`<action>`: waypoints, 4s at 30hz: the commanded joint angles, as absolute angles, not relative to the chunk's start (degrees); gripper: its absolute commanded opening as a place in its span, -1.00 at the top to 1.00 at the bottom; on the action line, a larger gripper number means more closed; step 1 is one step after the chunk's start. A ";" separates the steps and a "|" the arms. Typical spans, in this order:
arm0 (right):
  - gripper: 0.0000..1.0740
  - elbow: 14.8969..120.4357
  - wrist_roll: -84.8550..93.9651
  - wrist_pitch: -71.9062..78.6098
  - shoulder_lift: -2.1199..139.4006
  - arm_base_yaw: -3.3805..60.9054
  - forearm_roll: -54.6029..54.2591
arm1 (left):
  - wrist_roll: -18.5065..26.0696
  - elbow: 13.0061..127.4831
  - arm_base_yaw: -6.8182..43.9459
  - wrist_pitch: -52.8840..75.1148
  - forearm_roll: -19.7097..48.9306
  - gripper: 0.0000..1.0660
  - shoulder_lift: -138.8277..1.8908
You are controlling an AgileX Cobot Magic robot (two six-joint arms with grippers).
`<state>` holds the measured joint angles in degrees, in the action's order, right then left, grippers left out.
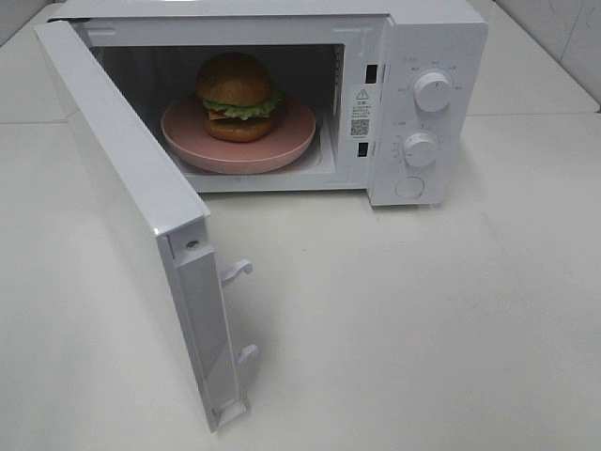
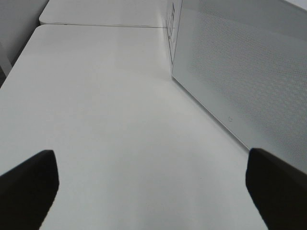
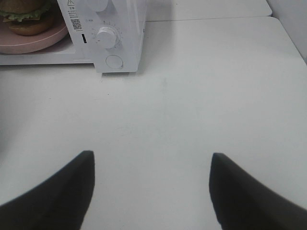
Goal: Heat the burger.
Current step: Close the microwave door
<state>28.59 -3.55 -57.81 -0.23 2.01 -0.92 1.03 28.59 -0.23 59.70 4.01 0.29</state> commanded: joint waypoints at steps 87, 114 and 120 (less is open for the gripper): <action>-0.20 28.59 -4.01 -57.35 -1.83 1.83 -1.26 | -7.39 14.27 -0.34 -33.63 -11.92 1.00 -59.82; -0.20 28.59 -4.01 -57.35 -1.83 1.83 -1.26 | -14.84 22.35 12.66 -48.13 -20.11 1.00 -83.77; -0.20 28.59 -4.01 -57.35 -1.83 1.83 -1.26 | -13.24 24.52 16.27 -47.96 -19.65 1.00 -87.43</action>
<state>28.59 -3.55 -57.75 -0.23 2.01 -0.92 -13.69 23.84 15.58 -47.04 -19.14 -87.32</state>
